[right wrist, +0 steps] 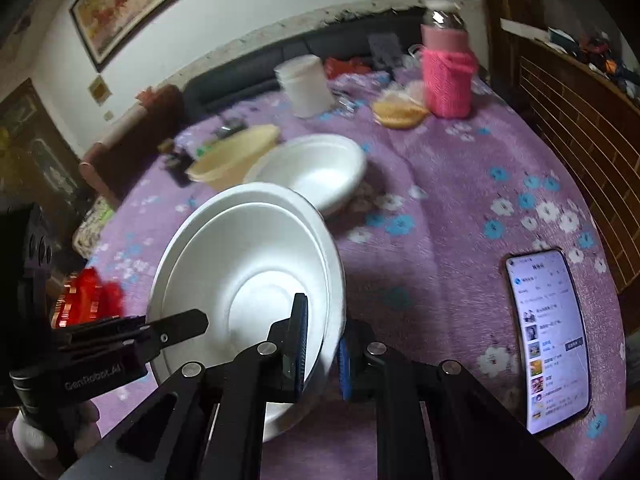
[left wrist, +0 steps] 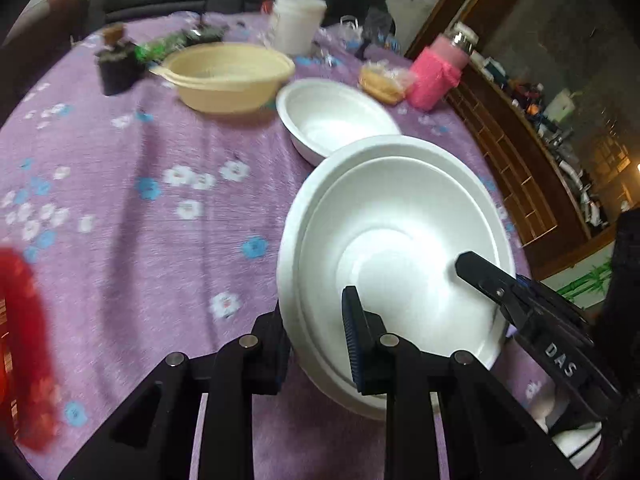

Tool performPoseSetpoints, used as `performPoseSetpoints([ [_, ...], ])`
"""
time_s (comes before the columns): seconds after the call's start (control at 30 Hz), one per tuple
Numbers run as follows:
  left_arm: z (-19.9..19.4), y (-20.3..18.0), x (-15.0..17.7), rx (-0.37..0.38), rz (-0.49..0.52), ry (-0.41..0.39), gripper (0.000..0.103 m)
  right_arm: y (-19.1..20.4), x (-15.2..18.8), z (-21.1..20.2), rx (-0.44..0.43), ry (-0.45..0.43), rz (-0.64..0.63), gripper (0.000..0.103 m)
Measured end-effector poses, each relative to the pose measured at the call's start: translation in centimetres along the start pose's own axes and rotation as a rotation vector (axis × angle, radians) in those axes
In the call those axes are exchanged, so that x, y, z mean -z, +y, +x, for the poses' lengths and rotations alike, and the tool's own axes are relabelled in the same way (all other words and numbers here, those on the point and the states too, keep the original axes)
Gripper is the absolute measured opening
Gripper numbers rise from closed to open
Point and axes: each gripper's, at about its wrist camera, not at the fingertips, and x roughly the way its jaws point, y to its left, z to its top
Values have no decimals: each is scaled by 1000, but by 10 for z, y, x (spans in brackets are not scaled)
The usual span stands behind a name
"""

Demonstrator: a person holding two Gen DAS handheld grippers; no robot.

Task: Organize plates and bowls
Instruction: 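Lift the white foam bowl, lower it onto the red plate stack, open both grippers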

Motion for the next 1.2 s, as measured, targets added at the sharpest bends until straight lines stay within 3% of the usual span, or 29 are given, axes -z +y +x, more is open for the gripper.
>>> performPoseSetpoints([
  [0.13, -51, 27, 14, -43, -18, -83, 23, 55, -5, -12, -76, -26, -69, 14],
  [0.37, -142, 123, 46, -209, -147, -207, 25, 181, -3, 8, -229, 4, -218, 14],
  [0.5, -171, 179, 60, -289, -249, -238, 29, 254, 5, 31, -283, 41, -305, 14],
  [0.63, -184, 225, 71, -343, -335, -245, 30, 307, 15, 60, -280, 80, -381, 15],
  [0.8, -177, 267, 81, -412, -381, -219, 31, 338, 30, 93, -241, 129, -423, 15],
  [0.97, -170, 278, 88, -443, -389, -211, 36, 347, 41, 111, -189, 117, -469, 15],
  [1.13, -190, 274, 93, -441, -395, -279, 63, 352, 45, 110, -188, 78, -493, 21],
  [1.2, -202, 270, 96, -464, -390, -315, 71, 351, 43, 107, -186, 46, -492, 40],
])
